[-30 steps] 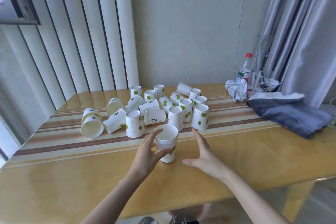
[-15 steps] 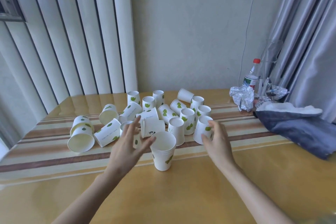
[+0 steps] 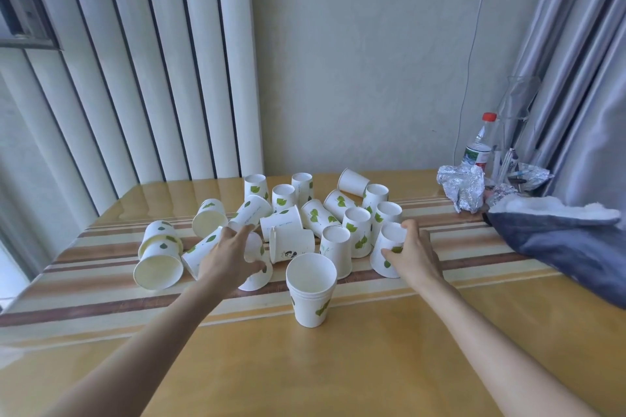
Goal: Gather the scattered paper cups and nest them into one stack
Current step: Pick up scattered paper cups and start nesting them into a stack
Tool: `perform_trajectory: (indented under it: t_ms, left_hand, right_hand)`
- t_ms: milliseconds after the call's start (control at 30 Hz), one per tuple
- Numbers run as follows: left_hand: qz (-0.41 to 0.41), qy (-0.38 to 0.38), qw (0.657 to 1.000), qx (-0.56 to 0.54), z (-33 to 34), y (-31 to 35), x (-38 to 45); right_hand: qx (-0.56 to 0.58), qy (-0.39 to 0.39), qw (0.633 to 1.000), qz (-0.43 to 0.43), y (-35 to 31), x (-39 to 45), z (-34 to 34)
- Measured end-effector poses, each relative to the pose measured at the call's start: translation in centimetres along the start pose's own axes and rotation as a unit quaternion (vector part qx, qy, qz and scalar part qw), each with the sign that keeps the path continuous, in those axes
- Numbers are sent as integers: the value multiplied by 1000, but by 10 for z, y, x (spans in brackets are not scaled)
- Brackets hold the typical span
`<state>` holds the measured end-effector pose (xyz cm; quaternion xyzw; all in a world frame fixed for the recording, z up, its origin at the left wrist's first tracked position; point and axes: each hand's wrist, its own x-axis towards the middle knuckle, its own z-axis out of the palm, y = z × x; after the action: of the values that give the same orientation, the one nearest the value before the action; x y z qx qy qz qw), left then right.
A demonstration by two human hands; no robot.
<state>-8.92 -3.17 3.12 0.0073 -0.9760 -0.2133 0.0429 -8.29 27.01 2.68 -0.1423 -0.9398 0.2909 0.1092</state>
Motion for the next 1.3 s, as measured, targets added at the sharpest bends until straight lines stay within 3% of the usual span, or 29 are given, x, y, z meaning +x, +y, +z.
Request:
perform_trajectory:
  t_ms: [167, 367, 467, 700, 833, 900, 967, 1033, 1133, 1300]
  left_hand:
    - [-19, 3, 996, 82, -19, -6, -10]
    - [-26, 0, 992, 123, -26, -11, -17]
    - [-32, -15, 991, 132, -26, -15, -19]
    - [-64, -117, 976, 169, -23, -30, -32]
    - [-90, -59, 992, 60, -18, -36, -46]
    - [-88, -16, 990, -107, -23, -29, -56]
    - [-50, -1, 936, -348, -32, -12, -67]
    - [1, -9, 883, -470, -40, 8, -77]
    - [77, -11, 861, -503, -41, 36, -84]
    - [132, -52, 870, -472, -15, 63, -86]
  right_hand:
    - [-51, -49, 997, -17, 2, -4, -12]
    - [11, -46, 999, -15, -22, 6, -10]
    - [-60, -47, 997, -13, -27, 8, -9]
    - [-226, -137, 964, 11, -20, -1, -38]
    - [-318, -146, 936, 44, -9, -24, -48]
    - [-262, -146, 952, 60, 0, -35, -48]
    - [-157, -123, 978, 65, 10, -43, -45]
    - [-28, -100, 993, 60, 18, -52, -40]
    - [125, -77, 989, 29, 21, -67, -38]
    - [215, -37, 976, -24, 19, -85, -40]
